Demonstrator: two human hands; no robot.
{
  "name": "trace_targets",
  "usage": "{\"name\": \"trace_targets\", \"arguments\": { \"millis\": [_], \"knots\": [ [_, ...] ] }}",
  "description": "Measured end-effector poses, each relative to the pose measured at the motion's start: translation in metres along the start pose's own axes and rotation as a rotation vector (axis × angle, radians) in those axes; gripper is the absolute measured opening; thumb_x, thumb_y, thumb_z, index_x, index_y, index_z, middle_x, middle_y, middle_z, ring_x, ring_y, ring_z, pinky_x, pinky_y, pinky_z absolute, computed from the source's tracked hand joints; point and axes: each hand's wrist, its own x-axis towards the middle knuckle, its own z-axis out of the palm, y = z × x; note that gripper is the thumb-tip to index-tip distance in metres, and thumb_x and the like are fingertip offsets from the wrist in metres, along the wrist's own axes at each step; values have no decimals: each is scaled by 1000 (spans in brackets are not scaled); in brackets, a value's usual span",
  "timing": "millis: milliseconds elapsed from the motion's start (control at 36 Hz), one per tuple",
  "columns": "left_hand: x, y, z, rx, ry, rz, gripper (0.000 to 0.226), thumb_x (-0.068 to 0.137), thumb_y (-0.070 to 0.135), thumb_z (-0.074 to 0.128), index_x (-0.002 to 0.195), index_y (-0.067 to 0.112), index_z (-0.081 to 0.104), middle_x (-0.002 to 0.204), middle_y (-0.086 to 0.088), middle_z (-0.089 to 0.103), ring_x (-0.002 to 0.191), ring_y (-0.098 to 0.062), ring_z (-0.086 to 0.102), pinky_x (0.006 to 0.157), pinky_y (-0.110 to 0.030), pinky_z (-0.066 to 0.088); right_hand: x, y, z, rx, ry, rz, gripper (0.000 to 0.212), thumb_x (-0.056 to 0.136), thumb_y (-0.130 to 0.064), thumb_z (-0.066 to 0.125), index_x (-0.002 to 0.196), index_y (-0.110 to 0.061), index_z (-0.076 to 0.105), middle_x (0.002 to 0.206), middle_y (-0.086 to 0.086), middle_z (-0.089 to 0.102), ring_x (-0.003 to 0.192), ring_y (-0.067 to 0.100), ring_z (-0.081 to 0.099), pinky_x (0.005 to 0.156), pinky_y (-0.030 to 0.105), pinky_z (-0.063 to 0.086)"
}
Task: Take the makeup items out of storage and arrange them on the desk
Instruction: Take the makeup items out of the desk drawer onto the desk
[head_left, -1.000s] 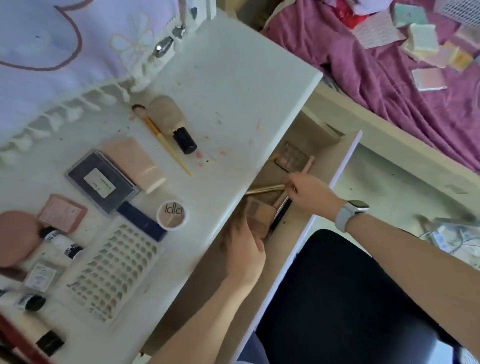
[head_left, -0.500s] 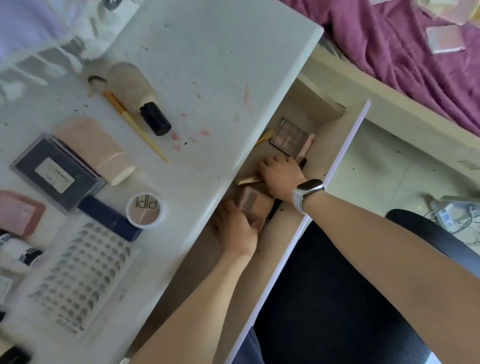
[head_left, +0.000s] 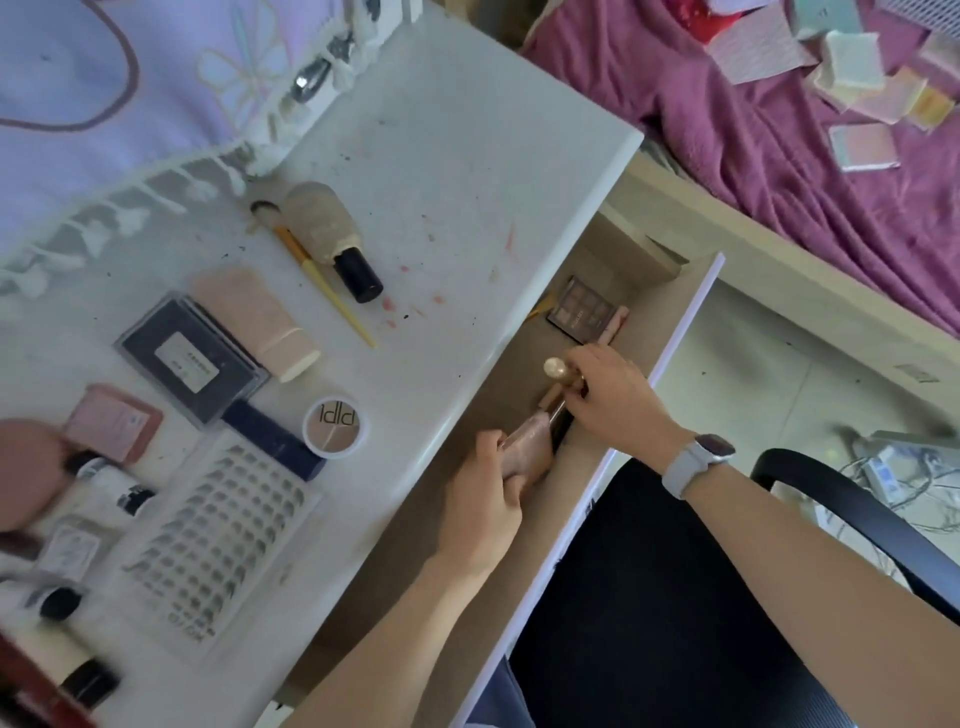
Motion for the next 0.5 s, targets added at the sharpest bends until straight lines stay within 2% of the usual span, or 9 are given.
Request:
{"name": "trace_targets", "arguments": {
  "millis": [83,111,167,250,333,417,500],
  "knots": [
    [-9,9,-20,-114,-8,41,35,87,21,56,118,26,42,103,13,58,94,-13,57,71,-20,40,-17,-14,-11,401,82,182,11,85,-9,51,93,-17,53,87,0,57,82,13,56,72,29,45],
    [-11,12,-28,-181,-23,52,34,85,23,56,114,31,42,99,17,57,91,-9,56,69,-18,39,-21,-19,-14,488,118,232,14,85,-8,49,88,-21,52,80,-1,56,72,4,54,65,22,45],
    [-17,21,-46,-322,-72,56,33,80,28,55,108,38,41,96,20,58,87,-3,56,70,-17,42,-29,-30,-20,608,152,286,24,85,-4,47,82,-28,50,72,-4,53,60,-2,50,54,12,40],
    [-24,30,-71,-548,-115,41,36,75,31,60,106,43,45,96,20,61,87,1,59,72,-17,48,-38,-49,-29,679,73,244,25,89,-6,49,89,-29,57,78,-8,60,68,4,56,60,14,44],
    [-30,29,-93,-676,-97,35,40,75,31,66,111,37,48,100,19,64,92,-1,62,74,-18,49,-42,-72,-38,824,20,178,13,94,-23,51,94,-25,64,74,-10,59,65,-3,54,57,7,39],
    [-37,25,-116,-745,-19,14,43,73,32,67,111,37,49,102,12,64,93,0,62,74,-15,49,-40,-95,-48,935,-65,126,31,87,-42,52,96,-18,67,70,-8,58,64,1,53,60,13,41],
    [-47,17,-139,-750,70,7,45,68,41,69,109,39,50,102,15,64,92,2,62,73,-13,48,-31,-121,-48,908,-171,43,10,88,-28,61,96,-25,66,82,-4,64,75,6,60,67,18,47]
  ]
}}
